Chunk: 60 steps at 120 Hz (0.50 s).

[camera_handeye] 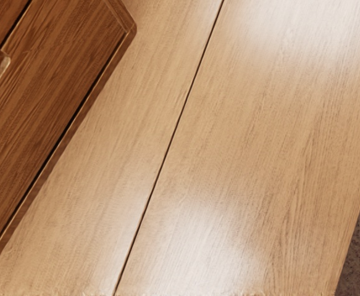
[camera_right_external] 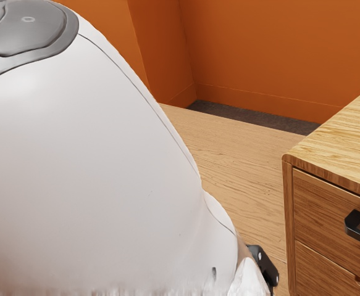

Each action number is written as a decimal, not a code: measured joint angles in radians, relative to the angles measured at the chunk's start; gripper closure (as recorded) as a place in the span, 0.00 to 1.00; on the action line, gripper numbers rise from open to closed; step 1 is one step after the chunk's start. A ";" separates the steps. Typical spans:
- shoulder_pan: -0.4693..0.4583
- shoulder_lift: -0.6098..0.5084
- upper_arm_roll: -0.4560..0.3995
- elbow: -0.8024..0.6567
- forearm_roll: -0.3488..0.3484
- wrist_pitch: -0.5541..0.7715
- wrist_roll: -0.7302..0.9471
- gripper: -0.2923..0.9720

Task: Pull the drawer handle with one arm to open the drawer

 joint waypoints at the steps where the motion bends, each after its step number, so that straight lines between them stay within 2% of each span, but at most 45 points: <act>1: 0.001 0.005 -0.001 0.006 0.000 -0.001 0.007 0.25; 25: 0.005 0.110 -0.049 0.114 0.027 -0.016 0.161 0.25; 60: 0.073 0.166 -0.057 0.127 0.084 0.061 0.289 0.25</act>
